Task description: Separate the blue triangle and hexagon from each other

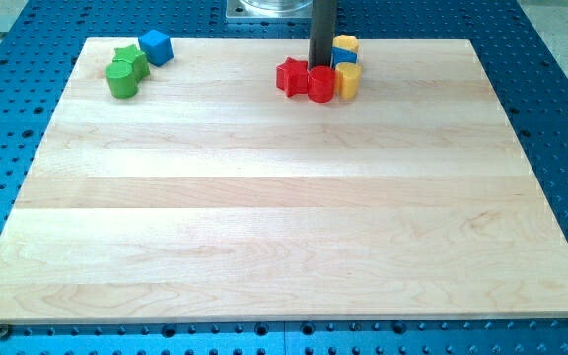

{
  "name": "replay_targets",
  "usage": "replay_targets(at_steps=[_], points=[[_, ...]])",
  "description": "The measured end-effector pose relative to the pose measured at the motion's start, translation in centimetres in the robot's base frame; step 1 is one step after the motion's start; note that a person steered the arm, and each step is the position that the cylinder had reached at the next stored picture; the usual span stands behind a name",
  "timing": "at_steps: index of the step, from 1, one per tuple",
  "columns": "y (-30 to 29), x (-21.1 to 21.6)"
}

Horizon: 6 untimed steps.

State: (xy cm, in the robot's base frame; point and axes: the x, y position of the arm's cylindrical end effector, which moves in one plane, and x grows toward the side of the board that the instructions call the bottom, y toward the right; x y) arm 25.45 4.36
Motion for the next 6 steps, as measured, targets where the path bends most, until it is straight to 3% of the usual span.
replay_targets(at_steps=[1,3,5,6], points=[[-2.4,-2.3],[3.5,-4.4],[9.5,1.2],[4.4,-1.8]])
